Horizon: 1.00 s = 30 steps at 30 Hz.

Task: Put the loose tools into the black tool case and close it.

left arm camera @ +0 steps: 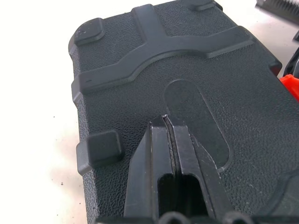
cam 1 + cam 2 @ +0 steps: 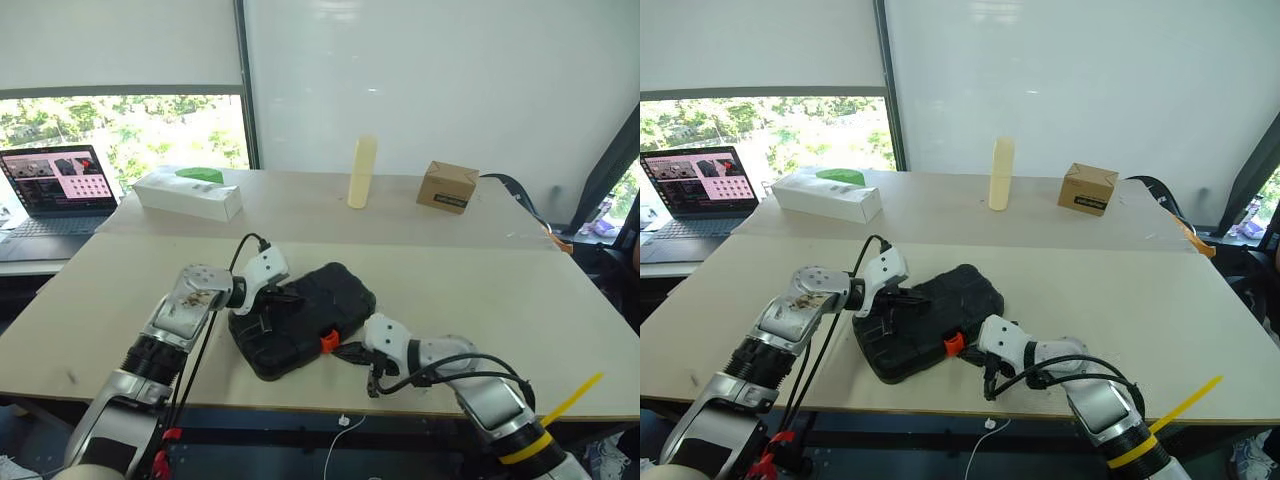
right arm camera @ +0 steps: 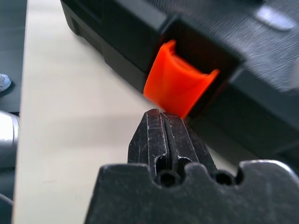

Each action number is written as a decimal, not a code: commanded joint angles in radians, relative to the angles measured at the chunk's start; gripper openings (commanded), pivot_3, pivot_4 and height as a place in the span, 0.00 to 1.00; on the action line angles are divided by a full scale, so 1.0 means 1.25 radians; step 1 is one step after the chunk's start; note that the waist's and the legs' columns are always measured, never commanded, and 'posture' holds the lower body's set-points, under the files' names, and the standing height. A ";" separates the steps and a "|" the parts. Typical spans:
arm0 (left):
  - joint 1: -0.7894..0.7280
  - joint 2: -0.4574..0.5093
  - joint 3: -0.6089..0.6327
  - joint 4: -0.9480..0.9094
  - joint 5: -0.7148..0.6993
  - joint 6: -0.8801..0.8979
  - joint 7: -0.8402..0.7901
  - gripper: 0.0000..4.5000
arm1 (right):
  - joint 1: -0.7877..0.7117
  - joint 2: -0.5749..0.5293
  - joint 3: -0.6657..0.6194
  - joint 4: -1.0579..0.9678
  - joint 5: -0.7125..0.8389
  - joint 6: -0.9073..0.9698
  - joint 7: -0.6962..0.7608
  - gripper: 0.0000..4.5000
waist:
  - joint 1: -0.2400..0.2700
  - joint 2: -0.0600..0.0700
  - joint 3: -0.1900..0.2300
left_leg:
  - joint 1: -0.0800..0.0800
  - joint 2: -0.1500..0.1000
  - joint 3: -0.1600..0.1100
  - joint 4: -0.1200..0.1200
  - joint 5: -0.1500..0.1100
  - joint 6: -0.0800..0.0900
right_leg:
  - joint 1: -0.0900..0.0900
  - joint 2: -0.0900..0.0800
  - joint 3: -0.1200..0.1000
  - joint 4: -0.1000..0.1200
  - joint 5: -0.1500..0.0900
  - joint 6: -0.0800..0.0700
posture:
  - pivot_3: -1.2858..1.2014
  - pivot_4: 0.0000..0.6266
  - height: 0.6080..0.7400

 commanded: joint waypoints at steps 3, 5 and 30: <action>0.061 0.009 -0.063 0.081 0.057 0.016 -0.002 0.01 | -0.018 -0.004 -0.034 -0.058 0.023 0.017 -0.011 0.00 | 0.001 0.000 -0.002 | 0.000 0.000 0.000 0.000 0.000 0.000 | 0.000 0.000 0.000 0.000 0.000 0.000 | 0.52 0.24 1.00; 0.061 0.007 -0.063 0.084 0.057 0.013 0.000 0.01 | -0.023 0.003 -0.030 -0.041 0.011 0.007 -0.023 0.00 | 0.001 0.001 -0.002 | 0.000 0.000 0.000 0.000 0.000 0.000 | 0.000 0.000 0.000 0.000 0.000 0.000 | 0.52 0.24 1.00; 0.068 0.008 -0.076 0.131 0.065 0.001 -0.003 0.01 | -0.065 0.086 -0.024 0.055 -0.022 -0.023 -0.059 0.00 | -0.001 0.001 -0.003 | 0.005 0.004 0.002 -0.001 0.000 0.000 | 0.001 0.002 0.000 0.000 -0.003 0.001 | 0.52 0.24 1.00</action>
